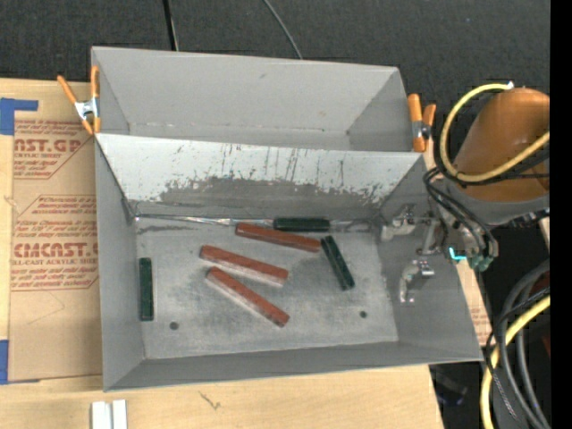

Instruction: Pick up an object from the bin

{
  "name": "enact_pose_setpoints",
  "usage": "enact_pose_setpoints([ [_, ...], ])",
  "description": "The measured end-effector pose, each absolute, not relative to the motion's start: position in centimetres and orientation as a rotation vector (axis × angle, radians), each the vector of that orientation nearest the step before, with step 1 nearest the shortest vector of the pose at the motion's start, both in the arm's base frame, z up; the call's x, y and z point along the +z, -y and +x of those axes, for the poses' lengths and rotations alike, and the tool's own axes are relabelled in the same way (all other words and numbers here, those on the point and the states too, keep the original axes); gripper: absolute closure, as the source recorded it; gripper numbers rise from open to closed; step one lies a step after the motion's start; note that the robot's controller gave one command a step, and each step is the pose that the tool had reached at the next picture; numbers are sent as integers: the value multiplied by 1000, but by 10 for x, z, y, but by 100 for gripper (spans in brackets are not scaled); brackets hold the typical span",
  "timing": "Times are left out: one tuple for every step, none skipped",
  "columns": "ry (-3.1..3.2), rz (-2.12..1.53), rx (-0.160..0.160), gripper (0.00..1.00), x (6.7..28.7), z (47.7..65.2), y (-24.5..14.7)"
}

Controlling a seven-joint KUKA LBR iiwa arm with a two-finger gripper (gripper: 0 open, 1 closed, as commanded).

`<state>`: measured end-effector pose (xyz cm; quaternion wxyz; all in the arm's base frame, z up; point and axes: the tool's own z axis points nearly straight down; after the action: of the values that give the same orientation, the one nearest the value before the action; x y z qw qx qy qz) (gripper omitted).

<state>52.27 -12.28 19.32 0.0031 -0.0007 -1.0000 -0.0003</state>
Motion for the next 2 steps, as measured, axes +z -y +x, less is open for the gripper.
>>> enact_pose_setpoints([
  [3143, 0, 1, 0, 197, 525, 122],
  [3151, 70, 6, 0, 161, 538, 108],
])
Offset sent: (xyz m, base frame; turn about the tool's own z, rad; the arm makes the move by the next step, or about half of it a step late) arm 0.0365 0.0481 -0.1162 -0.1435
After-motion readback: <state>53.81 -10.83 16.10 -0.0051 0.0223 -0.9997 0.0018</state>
